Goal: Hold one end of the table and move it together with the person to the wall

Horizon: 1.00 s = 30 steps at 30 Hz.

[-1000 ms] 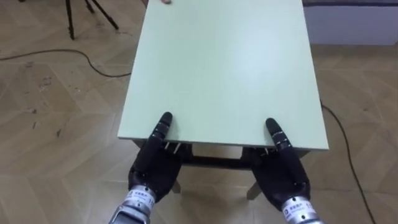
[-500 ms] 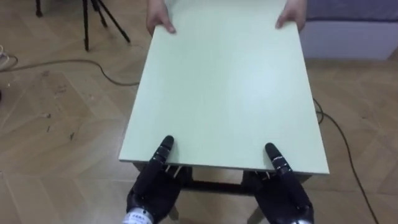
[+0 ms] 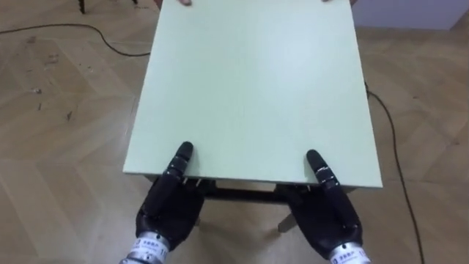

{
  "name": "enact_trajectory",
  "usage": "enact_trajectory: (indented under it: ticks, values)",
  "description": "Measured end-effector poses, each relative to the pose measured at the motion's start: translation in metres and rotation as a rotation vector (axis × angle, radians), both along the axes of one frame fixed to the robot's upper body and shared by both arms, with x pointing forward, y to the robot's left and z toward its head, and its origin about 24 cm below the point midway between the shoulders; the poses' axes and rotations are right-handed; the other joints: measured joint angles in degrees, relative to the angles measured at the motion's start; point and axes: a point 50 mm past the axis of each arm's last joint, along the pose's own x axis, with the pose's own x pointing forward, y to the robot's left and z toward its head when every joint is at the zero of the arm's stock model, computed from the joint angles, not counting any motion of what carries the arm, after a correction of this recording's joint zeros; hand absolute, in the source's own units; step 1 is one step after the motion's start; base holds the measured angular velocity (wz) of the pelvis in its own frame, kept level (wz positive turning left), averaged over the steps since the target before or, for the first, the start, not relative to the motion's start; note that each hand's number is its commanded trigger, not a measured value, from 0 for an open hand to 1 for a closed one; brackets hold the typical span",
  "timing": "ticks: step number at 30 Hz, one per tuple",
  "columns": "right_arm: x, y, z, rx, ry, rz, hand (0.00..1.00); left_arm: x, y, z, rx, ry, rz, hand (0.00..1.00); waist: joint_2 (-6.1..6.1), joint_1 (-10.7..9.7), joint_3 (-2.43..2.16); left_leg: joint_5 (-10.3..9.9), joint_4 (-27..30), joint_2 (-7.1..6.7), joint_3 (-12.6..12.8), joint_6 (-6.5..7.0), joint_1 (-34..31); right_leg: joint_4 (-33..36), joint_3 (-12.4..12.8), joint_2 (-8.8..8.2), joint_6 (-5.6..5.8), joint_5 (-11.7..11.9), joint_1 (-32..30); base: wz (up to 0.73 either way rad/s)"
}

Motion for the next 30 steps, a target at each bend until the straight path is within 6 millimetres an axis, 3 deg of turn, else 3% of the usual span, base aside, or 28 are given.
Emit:
enact_trajectory:
  ticks: [2,6,8,10,11,12,13,15,16,17,18,20,21,22,24,26,29,30]
  values:
    - [0.01,0.004,0.0,0.014,-0.004,0.014,1.0,0.008,0.003,0.003,0.013,-0.013,0.006,1.0,0.06,0.4,0.02,1.9,-0.2,2.07,0.0,-0.91,-1.9,-3.5,-0.4,2.22,-0.08,-0.2,-0.3,-0.12]
    - [0.009,0.003,-0.009,0.016,0.039,0.026,1.0,0.003,0.006,-0.007,0.021,0.031,0.014,1.0,0.43,1.3,-0.04,6.6,-4.6,5.09,-0.5,-2.99,-0.3,-4.6,-0.2,6.52,-3.45,1.3,-0.8,-0.09]
    - [0.0,0.001,-0.014,0.015,0.062,0.019,1.0,-0.004,0.006,-0.013,0.018,0.064,0.011,1.0,0.64,3.2,-0.12,9.0,-7.6,6.0,-0.4,-3.93,1.9,-4.4,-0.3,7.48,-4.63,2.0,-0.8,-0.29]
    - [-0.009,-0.001,-0.019,-0.003,0.073,0.021,1.0,-0.011,0.004,-0.017,0.015,0.091,0.003,1.0,1.04,4.4,-0.14,12.7,-12.6,6.33,-0.6,-4.81,4.4,-4.3,-2.3,8.03,-5.73,2.7,-0.7,-0.15]
    - [-0.014,-0.003,-0.021,-0.008,0.077,0.013,1.0,-0.014,0.002,-0.019,0.014,0.101,-0.006,1.0,1.63,5.3,-0.23,15.9,-16.3,6.79,-1.0,-6.14,5.8,-4.3,-3.7,8.58,-6.64,3.3,-1.2,-0.24]
    - [-0.015,-0.004,-0.021,-0.017,0.075,0.015,1.0,-0.016,0.003,-0.02,0.012,0.108,0.001,1.0,2.15,6.3,-0.46,17.2,-17.1,7.89,-0.8,-7.07,6.1,-4.2,-5.8,8.28,-7.37,4.0,-2.4,-0.44]
    - [-0.015,-0.003,-0.021,-0.019,0.075,0.018,1.0,-0.018,0.003,-0.021,0.009,0.113,0.004,1.0,2.25,7.2,-0.41,15.8,-15.3,8.38,-0.7,-7.1,6.1,-4.1,-7.0,7.93,-7.5,4.3,-2.8,-0.79]
    - [-0.016,0.001,-0.022,-0.024,0.08,0.043,1.0,-0.031,0.007,-0.027,-0.016,0.131,0.032,1.0,3.17,7.5,-0.45,3.9,-0.4,9.06,-1.3,-6.94,6.5,-6.0,-10.9,7.75,-7.79,6.4,-1.9,-0.52]
    - [-0.018,0.001,-0.023,-0.027,0.086,0.045,1.0,-0.034,0.006,-0.028,-0.023,0.14,0.036,1.0,3.7,6.7,-0.4,-0.4,5.4,9.28,-1.9,-7.19,7.6,-6.6,-13.3,7.83,-7.88,7.0,-1.1,0.0]
    - [-0.019,0.001,-0.023,-0.029,0.087,0.045,1.0,-0.035,0.006,-0.029,-0.025,0.145,0.038,1.0,4.01,6.6,-0.4,-2.4,7.6,9.66,-1.9,-7.27,8.5,-6.5,-14.4,7.97,-7.9,7.0,-1.0,0.18]
    - [-0.02,-0.001,-0.024,-0.037,0.091,0.045,1.0,-0.038,0.005,-0.03,-0.03,0.154,0.036,1.0,4.82,6.1,-0.37,-5.7,10.8,10.4,-2.6,-7.47,10.5,-6.2,-15.7,8.53,-7.91,7.0,-0.8,0.15]
    - [-0.022,-0.001,-0.025,-0.046,0.094,0.045,1.0,-0.043,0.004,-0.03,-0.042,0.163,0.038,1.0,5.8,5.3,0.08,-8.7,12.3,11.18,-2.9,-8.04,13.8,-5.2,-16.2,9.05,-7.8,6.8,-0.9,0.06]
    - [-0.023,-0.001,-0.025,-0.046,0.092,0.046,1.0,-0.046,0.004,-0.03,-0.047,0.168,0.04,1.0,6.37,5.4,0.41,-9.4,10.0,10.66,-3.2,-8.41,14.4,-4.0,-15.7,9.51,-7.46,6.6,-1.5,-0.05]
    - [-0.023,0.0,-0.025,-0.045,0.093,0.045,1.0,-0.046,0.004,-0.03,-0.049,0.169,0.042,1.0,6.22,5.4,0.31,-9.4,8.5,10.09,-3.3,-8.43,14.6,-3.5,-14.7,9.62,-7.36,6.6,-2.2,0.07]
    - [-0.022,0.0,-0.023,-0.058,0.079,0.042,1.0,-0.043,0.004,-0.026,-0.043,0.162,0.04,1.0,6.28,4.6,0.21,-9.4,3.1,8.46,-4.6,-8.44,14.7,-3.6,-12.2,10.9,-8.32,7.2,-5.1,0.45]
    - [-0.022,0.0,-0.023,-0.061,0.076,0.036,1.0,-0.039,0.004,-0.025,-0.035,0.157,0.033,1.0,6.53,4.1,0.24,-9.1,0.8,8.19,-5.5,-8.1,14.6,-3.6,-11.8,11.68,-9.1,7.3,-6.2,0.35]
    - [-0.024,0.003,-0.024,-0.057,0.082,0.038,1.0,-0.042,0.004,-0.026,-0.039,0.163,0.051,1.0,7.61,5.4,0.23,-9.0,4.1,9.06,-5.8,-8.33,14.4,-3.4,-13.1,11.31,-10.93,7.7,-6.2,-0.19]
    - [-0.025,0.002,-0.024,-0.056,0.09,0.042,1.0,-0.046,0.002,-0.028,-0.045,0.174,0.06,1.0,7.92,6.0,0.07,-9.1,9.4,9.13,-5.6,-8.12,14.2,-3.4,-14.1,10.9,-10.9,8.0,-5.9,-0.3]
